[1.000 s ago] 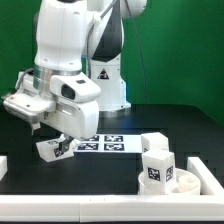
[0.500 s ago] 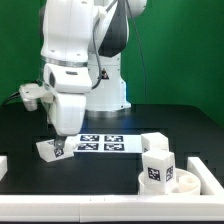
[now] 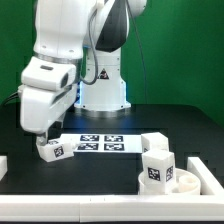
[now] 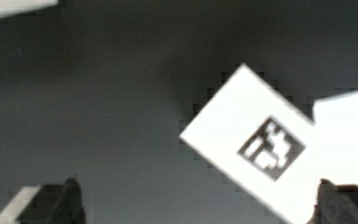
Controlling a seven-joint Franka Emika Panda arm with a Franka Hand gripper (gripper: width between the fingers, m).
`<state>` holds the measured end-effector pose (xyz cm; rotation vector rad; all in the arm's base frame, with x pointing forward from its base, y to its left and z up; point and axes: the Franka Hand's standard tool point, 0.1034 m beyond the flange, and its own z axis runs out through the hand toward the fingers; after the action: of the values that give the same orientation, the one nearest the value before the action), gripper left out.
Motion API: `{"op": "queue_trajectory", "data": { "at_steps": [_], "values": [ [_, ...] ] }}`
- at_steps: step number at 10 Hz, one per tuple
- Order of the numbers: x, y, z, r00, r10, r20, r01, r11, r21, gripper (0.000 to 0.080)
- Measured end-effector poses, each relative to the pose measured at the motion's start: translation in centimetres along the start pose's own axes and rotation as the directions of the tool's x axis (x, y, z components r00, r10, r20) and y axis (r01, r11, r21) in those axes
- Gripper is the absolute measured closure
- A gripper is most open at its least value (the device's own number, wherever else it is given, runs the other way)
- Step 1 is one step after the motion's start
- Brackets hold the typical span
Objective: Assemble stool
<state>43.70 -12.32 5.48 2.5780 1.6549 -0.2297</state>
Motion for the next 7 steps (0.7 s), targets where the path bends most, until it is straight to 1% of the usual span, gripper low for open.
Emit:
{"op": "queue_trajectory", "data": {
  "at_steps": [1, 2, 3, 4, 5, 6, 7],
  "values": [
    [0.3, 0.0, 0.0, 0.988, 0.156, -0.006, -0.156, 0.988, 0.009, 0.0151],
    [0.5, 0.0, -0.1, 0.974, 0.228, -0.012, -0.228, 0.974, 0.009, 0.0151],
    [0.6, 0.0, 0.1, 0.981, 0.189, -0.041, -0.190, 0.982, -0.020, 0.0151],
    [0.8, -0.2, 0.2, 0.946, 0.323, -0.042, -0.323, 0.946, -0.001, 0.0151],
    [0.9, -0.2, 0.2, 0.927, 0.373, -0.045, -0.373, 0.928, 0.005, 0.0151],
    [0.7, -0.2, 0.3, 0.890, 0.453, -0.050, -0.452, 0.891, 0.025, 0.0151],
    [-0.2, 0.1, 0.2, 0.769, 0.637, -0.055, -0.631, 0.770, 0.094, 0.0151]
  ]
}}
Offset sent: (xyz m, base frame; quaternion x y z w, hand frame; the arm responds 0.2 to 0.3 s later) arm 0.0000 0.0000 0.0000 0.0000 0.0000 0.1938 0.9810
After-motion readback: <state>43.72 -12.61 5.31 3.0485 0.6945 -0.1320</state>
